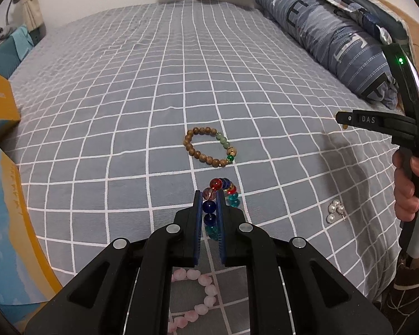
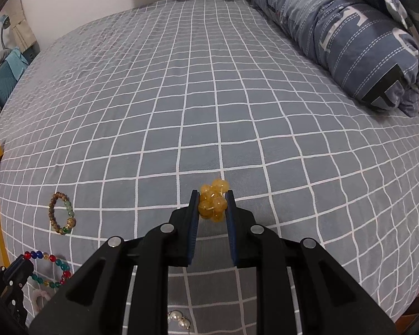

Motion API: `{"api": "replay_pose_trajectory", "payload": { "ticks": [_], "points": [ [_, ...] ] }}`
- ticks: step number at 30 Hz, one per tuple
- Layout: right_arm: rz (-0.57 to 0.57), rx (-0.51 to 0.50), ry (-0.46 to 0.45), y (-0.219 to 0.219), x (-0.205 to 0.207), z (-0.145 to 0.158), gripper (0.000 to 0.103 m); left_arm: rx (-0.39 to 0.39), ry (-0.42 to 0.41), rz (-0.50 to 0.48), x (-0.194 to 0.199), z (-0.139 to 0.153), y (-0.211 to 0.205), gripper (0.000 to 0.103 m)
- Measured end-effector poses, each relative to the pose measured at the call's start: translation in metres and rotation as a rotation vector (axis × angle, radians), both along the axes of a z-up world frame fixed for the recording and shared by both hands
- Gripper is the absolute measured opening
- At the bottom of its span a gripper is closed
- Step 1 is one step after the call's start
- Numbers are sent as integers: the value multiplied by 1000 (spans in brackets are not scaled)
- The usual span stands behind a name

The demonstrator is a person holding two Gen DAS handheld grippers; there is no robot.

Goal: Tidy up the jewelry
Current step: 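Lift both held items and carry them over the white box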

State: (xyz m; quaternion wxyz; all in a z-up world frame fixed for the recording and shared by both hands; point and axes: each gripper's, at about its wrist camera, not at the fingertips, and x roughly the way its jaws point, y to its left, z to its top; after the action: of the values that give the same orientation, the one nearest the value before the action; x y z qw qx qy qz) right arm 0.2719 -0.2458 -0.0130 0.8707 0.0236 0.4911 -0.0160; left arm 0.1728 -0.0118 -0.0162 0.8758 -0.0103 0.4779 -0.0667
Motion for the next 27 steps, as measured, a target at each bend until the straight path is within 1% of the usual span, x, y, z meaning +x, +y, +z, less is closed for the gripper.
{"api": "replay_pose_trajectory", "payload": {
  "ticks": [8,12,18,21,27],
  "points": [
    [19,-11,-31,9,-16,18,18,7,-25,27,-6,12,10,9],
    [33,-9,-54,15,-27,29,18,8,-43,45,-11,23,18,9],
    [66,-10,-86,33,-41,45,18,7,-67,75,-19,38,33,9],
    [90,-16,-100,44,-47,50,18,31,-92,105,-25,46,41,9],
    [119,-9,-117,61,-58,57,18,45,-120,145,-36,59,59,9]
  ]
}}
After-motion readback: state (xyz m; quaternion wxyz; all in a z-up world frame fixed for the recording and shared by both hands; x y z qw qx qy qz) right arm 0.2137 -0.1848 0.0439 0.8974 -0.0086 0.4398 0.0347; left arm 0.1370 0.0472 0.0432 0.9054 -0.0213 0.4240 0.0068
